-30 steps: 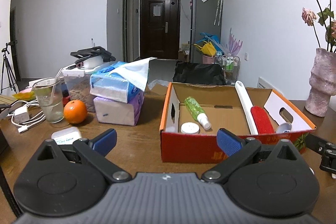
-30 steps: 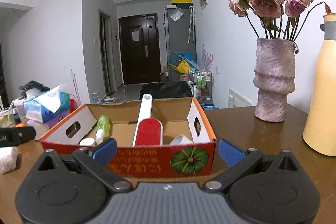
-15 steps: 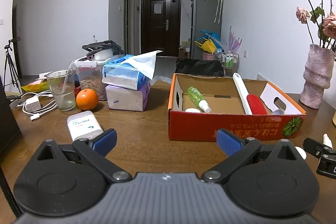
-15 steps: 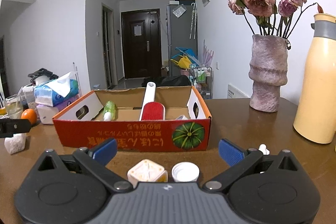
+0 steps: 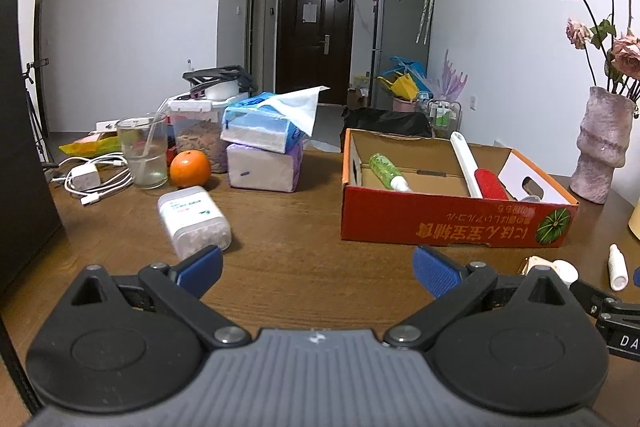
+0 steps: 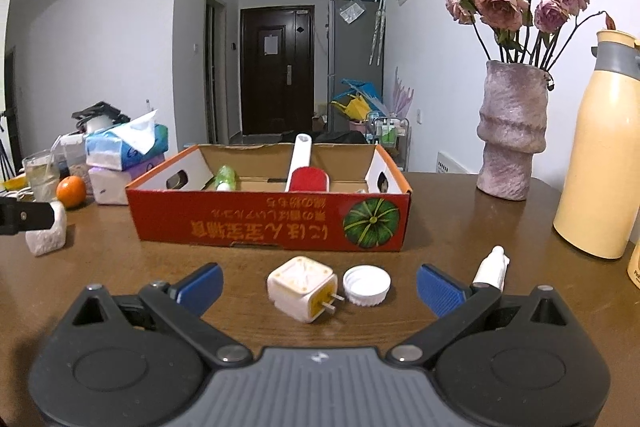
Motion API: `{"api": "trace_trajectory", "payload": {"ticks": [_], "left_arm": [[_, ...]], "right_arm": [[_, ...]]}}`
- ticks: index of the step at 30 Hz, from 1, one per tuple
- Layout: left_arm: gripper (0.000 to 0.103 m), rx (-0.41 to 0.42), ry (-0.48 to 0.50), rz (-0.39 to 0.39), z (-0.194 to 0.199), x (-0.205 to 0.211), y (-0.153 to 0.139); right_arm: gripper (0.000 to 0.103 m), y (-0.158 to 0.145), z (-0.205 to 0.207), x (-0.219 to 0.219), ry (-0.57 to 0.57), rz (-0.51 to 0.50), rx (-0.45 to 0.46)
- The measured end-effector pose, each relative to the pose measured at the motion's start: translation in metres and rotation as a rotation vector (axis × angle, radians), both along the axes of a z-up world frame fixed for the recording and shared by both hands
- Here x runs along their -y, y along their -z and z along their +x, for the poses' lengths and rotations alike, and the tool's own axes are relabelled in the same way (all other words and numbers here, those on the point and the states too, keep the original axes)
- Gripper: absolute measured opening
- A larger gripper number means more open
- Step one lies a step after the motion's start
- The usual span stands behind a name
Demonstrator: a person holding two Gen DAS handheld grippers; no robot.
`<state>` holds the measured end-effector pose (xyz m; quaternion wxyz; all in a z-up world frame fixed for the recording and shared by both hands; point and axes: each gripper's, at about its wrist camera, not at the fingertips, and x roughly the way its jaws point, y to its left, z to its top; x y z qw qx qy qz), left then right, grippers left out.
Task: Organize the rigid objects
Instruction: 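Withdraw both tools from the box back toward the table items, then lower the left tool onto the white rectangular container while the right tool approaches the white plug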
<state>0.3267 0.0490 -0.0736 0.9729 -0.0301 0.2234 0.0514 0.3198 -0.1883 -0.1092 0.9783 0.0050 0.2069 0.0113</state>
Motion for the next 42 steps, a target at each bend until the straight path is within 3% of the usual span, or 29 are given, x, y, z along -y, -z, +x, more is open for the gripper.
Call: {"api": "trace_trajectory", "payload": {"ticks": [8,17,23,30,39,42], "left_arm": [[0.103,-0.013,-0.010,-0.029,-0.002,-0.019,0.001],[0.103,-0.033,-0.015,-0.024,0.007,-0.045,0.008],[0.103,-0.049,-0.005,-0.021,0.022,-0.072,0.015],[0.103,-0.103,-0.050,-0.008,0.052,-0.109,0.029],[0.103,-0.143,-0.023,0.066,0.085,-0.124,0.041],[0.103,-0.140,-0.012,0.092,0.093,-0.126,0.042]], "right_arm": [[0.103,0.012,-0.003,-0.006,0.058,0.041,-0.030],[0.103,0.019,0.024,-0.023,0.138,0.055,-0.097],[0.103,0.024,0.047,-0.030,0.218,0.070,-0.144],[0.103,0.026,0.057,-0.035,0.234,0.054,-0.153],[0.101,0.028,0.068,-0.035,0.284,0.048,-0.172],[0.097,0.029,0.074,-0.035,0.288,0.058,-0.189]]}}
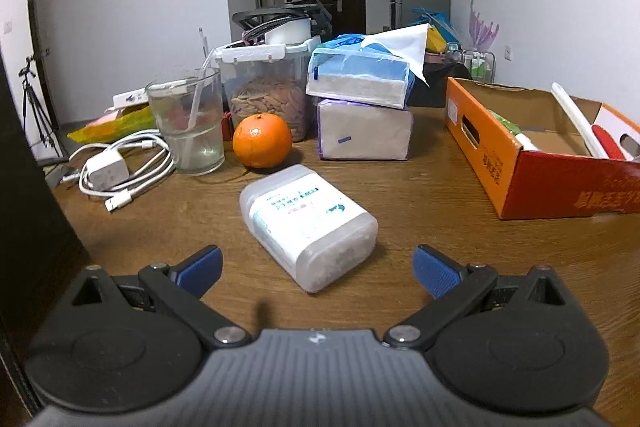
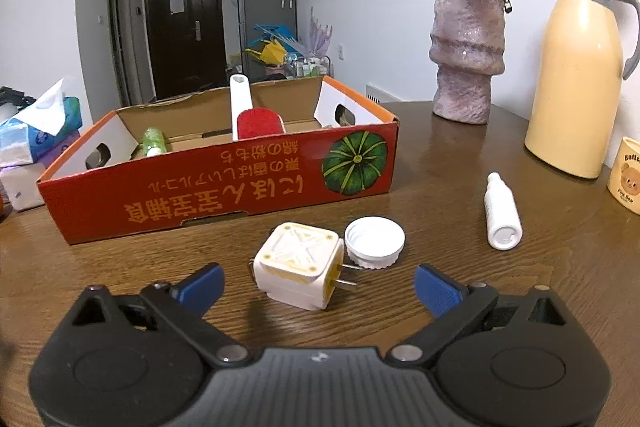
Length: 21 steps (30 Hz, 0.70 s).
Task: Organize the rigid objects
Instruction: 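Lower the left tool onto the white rectangular container while the right tool approaches the white plug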
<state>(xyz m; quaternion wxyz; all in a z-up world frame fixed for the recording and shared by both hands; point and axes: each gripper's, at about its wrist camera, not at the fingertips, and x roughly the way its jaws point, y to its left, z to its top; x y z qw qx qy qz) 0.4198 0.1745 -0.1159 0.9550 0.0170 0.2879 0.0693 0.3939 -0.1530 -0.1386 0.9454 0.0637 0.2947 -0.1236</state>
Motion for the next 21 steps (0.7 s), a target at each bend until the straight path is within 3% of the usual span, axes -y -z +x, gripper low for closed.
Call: {"api": "trace_trajectory", "payload": {"ticks": [12,21], "left_arm": [[0.103,0.008,0.060,0.067,0.025,-0.008,0.005],[0.103,0.008,0.113,0.124,0.044,-0.009,0.012]], "right_arm": [[0.096,0.003,0.019,-0.008,0.042,-0.016,-0.022],[0.086,0.006,0.030,-0.003,0.063,0.004,-0.052]]}}
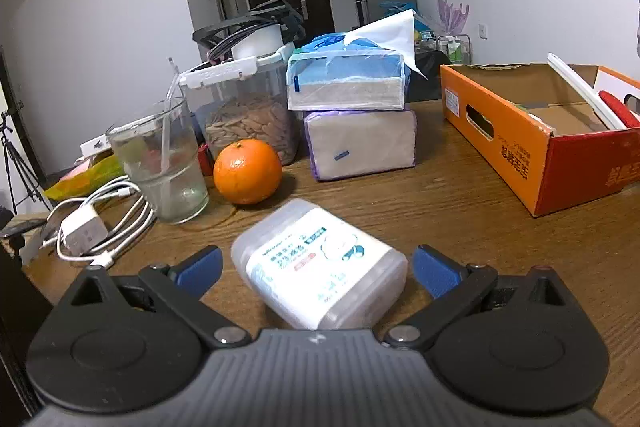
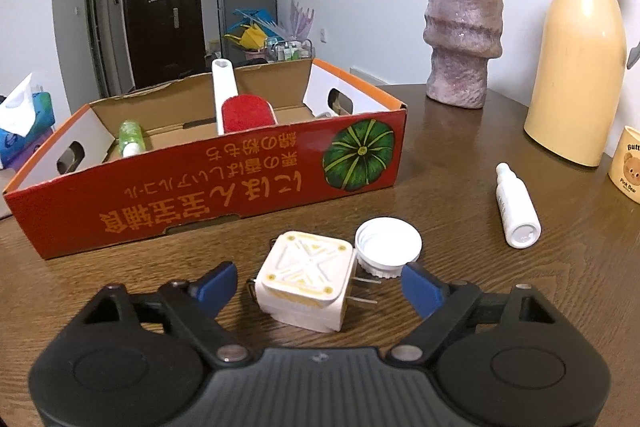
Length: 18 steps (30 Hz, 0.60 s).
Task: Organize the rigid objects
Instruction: 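Lower the left tool onto the white rectangular container while the right tool approaches the white plug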
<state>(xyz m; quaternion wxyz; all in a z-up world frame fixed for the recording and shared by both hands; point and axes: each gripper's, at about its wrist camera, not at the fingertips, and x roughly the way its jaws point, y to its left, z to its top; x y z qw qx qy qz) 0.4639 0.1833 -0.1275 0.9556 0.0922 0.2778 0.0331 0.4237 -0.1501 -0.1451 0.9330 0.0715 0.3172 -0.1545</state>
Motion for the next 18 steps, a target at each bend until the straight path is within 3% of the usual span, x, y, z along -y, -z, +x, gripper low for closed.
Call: {"api": "trace_trajectory", "payload": {"ticks": [12,18], "left_arm": [[0.103,0.005,0.057,0.037,0.024,-0.003,0.003],[0.085,0.030,0.094,0.072,0.018,0.005,0.003]], "right_arm": [[0.085,0.003,0.005,0.004,0.017,0.004,-0.011],[0.085,0.003,0.006,0.004,0.014,0.005,-0.013]]}}
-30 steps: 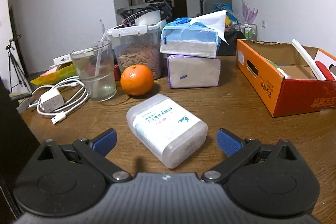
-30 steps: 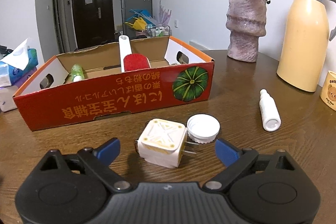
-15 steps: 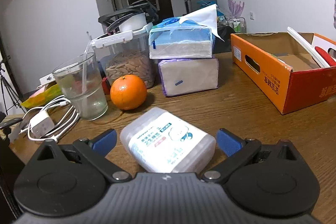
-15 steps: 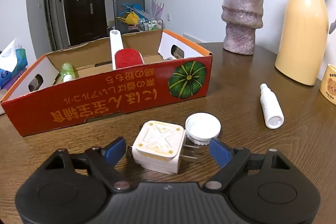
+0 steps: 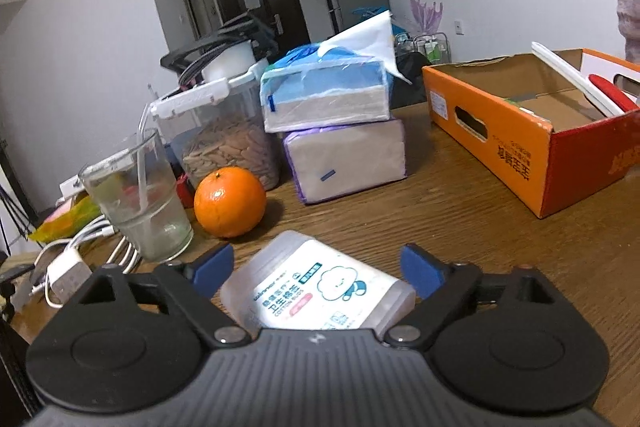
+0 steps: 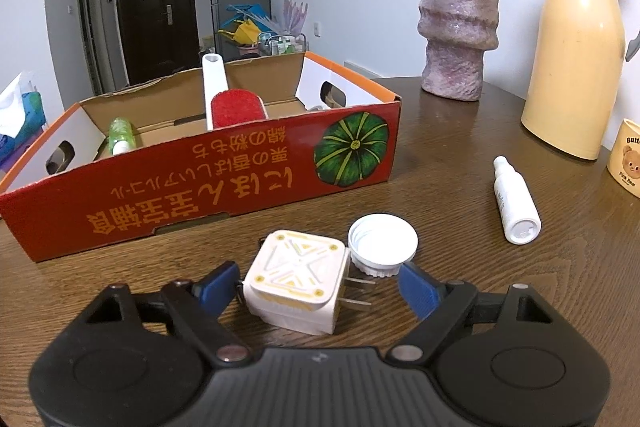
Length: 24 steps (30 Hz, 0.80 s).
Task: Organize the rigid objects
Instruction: 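Lower the left tool onto the white rectangular container while the right tool approaches the white plug, then grasp the white plug adapter with the right tool while the left tool holds the container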
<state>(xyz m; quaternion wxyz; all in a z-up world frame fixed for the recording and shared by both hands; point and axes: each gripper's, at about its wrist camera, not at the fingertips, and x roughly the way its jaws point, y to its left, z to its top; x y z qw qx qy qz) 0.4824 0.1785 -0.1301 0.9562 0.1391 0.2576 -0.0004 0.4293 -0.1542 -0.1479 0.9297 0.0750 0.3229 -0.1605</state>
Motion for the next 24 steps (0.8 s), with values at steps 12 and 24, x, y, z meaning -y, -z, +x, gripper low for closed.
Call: {"api": "trace_trajectory", "payload": {"ticks": [12,24], "left_arm": [[0.103,0.001,-0.002,0.021,-0.003,0.005,0.002],[0.103,-0.077,-0.049,-0.046,0.011,-0.011,0.011]], "right_arm": [[0.085,-0.001,-0.001,0.000,-0.006,-0.002,0.008],[0.085,-0.001,-0.001,-0.001,-0.007,-0.001,0.006]]}}
